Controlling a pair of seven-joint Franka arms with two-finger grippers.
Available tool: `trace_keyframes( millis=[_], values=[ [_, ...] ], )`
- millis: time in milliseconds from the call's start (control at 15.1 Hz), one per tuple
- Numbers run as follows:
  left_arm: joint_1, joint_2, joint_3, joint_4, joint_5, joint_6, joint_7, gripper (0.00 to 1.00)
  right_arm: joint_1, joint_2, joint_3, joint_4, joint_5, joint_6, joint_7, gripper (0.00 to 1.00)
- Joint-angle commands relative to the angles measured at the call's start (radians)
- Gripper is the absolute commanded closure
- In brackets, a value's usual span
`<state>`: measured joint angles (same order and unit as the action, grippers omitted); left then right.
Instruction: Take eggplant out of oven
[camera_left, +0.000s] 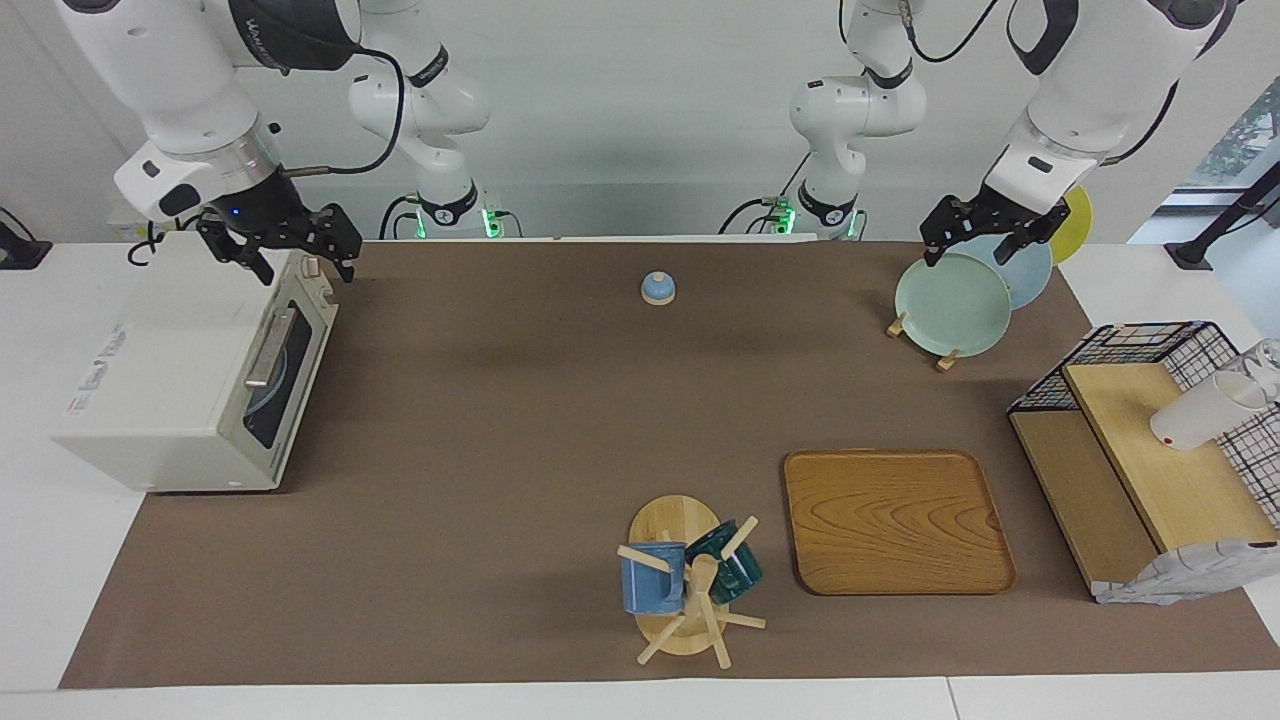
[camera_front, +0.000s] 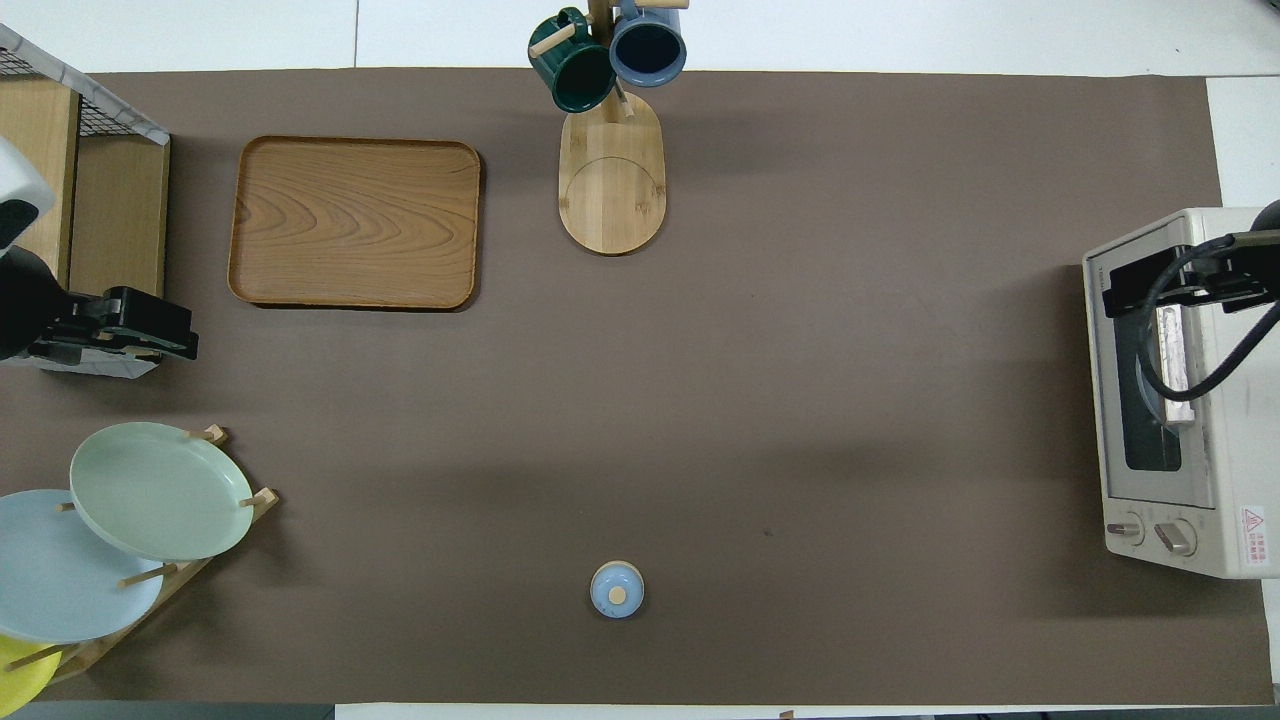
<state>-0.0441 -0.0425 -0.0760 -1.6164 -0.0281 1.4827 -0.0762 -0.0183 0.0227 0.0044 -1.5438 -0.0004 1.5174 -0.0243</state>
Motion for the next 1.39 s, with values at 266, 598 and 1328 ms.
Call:
trace_keyframes(
  millis=[266, 598, 1328],
  values=[
    [-0.003, -0.027, 0.008, -0.025, -0.01, 0.01, -0.004, 0.0, -0.008, -0.014, 0.003, -0.013, 0.004, 0.001, -0.011, 0.0],
    [-0.003, -0.025, 0.008, -0.027, -0.01, 0.01, -0.004, 0.0, -0.017, -0.073, 0.003, -0.171, 0.004, 0.139, -0.043, 0.86],
    [-0.003, -0.027, 0.008, -0.027, -0.01, 0.01, -0.004, 0.0, -0.086, -0.087, -0.001, -0.417, -0.225, 0.38, -0.097, 1.0]
  ],
)
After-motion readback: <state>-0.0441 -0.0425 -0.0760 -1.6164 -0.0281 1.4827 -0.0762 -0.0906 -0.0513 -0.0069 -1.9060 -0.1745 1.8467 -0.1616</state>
